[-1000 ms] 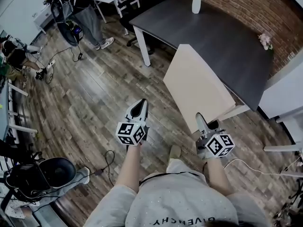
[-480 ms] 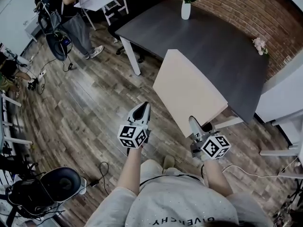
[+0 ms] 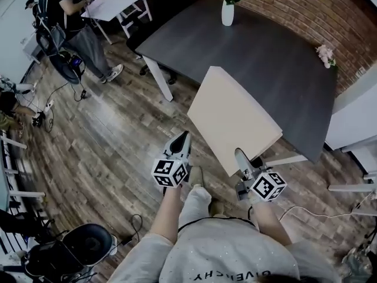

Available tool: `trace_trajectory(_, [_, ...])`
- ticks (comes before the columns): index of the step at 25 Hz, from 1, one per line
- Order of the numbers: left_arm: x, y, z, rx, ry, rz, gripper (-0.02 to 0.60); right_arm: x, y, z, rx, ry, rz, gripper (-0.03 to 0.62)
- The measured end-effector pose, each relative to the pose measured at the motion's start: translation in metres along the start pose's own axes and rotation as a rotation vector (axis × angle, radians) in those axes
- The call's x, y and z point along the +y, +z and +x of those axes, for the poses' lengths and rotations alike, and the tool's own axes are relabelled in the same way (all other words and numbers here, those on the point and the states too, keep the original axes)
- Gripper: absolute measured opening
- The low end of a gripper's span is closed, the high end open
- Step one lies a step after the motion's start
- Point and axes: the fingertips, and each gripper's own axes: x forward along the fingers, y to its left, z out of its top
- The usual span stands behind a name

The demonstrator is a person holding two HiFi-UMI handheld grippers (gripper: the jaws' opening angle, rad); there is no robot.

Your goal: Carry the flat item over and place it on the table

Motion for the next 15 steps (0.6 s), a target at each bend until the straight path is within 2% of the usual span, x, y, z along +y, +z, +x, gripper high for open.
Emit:
trace_trajectory(3, [0.003,0.017,0.035,0.014,-0.041,0.031,0.008,-0.011,0.017,0.024,-0.012,-0.011,0.039,0.273])
trace_trajectory(7, [0.023,0.039,0.071,0.028,-0.073,0.033,0.008,-0.011,0.041,0.061,-0.061,-0.02,0.057,0.273])
trace_trajectory(15, [0.051,0.053,0.133,0.057,-0.149,0.038,0.008,-0.029,0.068,0.116,-0.115,-0.071,0.096,0.273])
